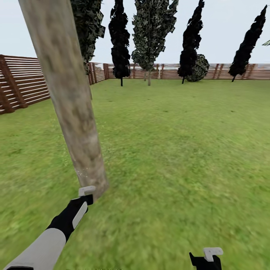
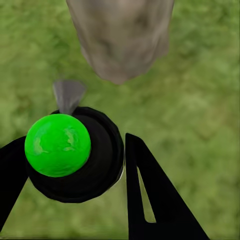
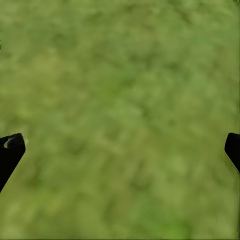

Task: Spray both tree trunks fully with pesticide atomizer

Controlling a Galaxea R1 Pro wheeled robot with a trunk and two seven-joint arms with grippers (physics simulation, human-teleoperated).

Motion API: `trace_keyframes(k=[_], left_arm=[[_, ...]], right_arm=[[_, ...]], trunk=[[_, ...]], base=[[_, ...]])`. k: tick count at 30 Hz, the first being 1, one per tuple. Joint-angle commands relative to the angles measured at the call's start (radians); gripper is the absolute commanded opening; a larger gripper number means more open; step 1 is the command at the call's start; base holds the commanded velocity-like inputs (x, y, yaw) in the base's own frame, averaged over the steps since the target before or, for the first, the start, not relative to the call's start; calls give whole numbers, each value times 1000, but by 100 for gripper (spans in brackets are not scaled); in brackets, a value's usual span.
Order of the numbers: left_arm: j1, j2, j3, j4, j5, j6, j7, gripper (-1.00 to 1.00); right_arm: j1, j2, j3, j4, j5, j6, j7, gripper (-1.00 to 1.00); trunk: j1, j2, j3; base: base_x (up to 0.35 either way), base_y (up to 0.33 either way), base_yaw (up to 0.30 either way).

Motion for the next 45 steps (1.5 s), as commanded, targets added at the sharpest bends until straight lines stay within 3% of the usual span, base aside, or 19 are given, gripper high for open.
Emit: trace_keyframes(k=[1, 7, 9, 11, 13, 17, 19, 21, 22, 24, 26, 27, 28, 31, 33, 35, 37, 41, 45], left_arm=[[0, -1, 0, 0, -1, 0, 0, -100], [6, -3, -9, -13, -3, -26, -26, -100], [0, 4, -73, -17, -7, -15, -123, -100], [-3, 2, -139, -18, -6, -7, -169, -100], [-31, -10, -156, -34, -3, 62, -183, -100], [-79, -7, -158, -52, -3, 113, -186, -100], [-95, 9, -154, -71, -6, 129, -190, -100], [-100, 74, -151, -116, 1, 173, -231, -100], [-101, 128, -149, -162, 3, 215, -292, -100], [-101, 163, -145, -210, 4, 241, -326, -100], [-102, 156, -146, -228, 6, 275, -331, -100], [-103, 117, -147, -326, 7, 343, -333, -100], [-103, 106, -147, -382, 8, 386, -333, -100], [-103, 123, -135, -424, 7, 408, -333, -100], [-103, 170, -33, -427, 8, 412, -337, -100], [-103, 182, -17, -435, 8, 413, -337, -100], [-103, 165, -18, -471, 8, 459, -337, -100], [-138, 92, -21, -538, 5, 553, -337, -100], [-165, 112, -14, -587, 7, 601, -337, -100]], right_arm=[[0, 0, 0, 0, 0, 0, 0, 100], [0, 0, 0, 0, 0, 0, 0, 100], [-1, 0, 0, 0, 0, 0, -1, 100], [-1, 0, 0, 0, 0, 0, -2, 100], [-1, 0, 0, 0, 0, 0, -3, 100], [-1, 0, -1, 0, 0, 0, -3, 100], [0, 0, -1, 0, -1, 0, -3, 100], [0, -1, -2, 0, -1, 0, -3, 100], [0, -1, -2, 0, -1, 0, -3, 100], [-1, -2, -2, 0, -2, 0, -3, 100], [-1, -2, -2, 0, -2, 0, -3, 100], [-1, -2, -2, 0, -2, 0, -3, 100], [-1, -2, -2, 0, -2, 0, -3, 100], [0, -2, -2, 0, -2, 0, -3, 100], [-1, -2, -2, 0, -2, 0, -3, 100], [-1, -2, -2, 0, -2, 0, -3, 100], [-1, -2, -2, 0, -2, 0, -3, 100], [-1, -2, -2, 0, -1, 0, -3, 100], [-1, -2, -2, 0, -2, 0, -3, 100]], trunk=[[0, 0, 0], [0, 0, 0], [0, 0, 0], [0, 0, 0], [0, 0, 0], [0, 0, 0], [0, 0, 0], [0, 0, 0], [0, 0, 0], [0, 0, 0], [0, 0, 0], [0, 0, 0], [0, 0, 0], [0, 0, 0], [0, 0, 0], [0, 0, 0], [0, 0, 0], [0, 0, 0], [0, 0, 0]], base=[[0, -271, 276], [0, -127, 225], [0, -3, 17], [0, -1, 4], [0, 0, 0], [0, 0, 0], [0, 0, 0], [0, 0, 0], [0, 0, 0], [0, 0, 0], [0, 0, 0], [0, 0, 0], [0, 0, 0], [0, 0, 0], [0, 0, 0], [0, 0, 0], [0, 0, 0], [0, 0, 0], [0, 0, 0]])
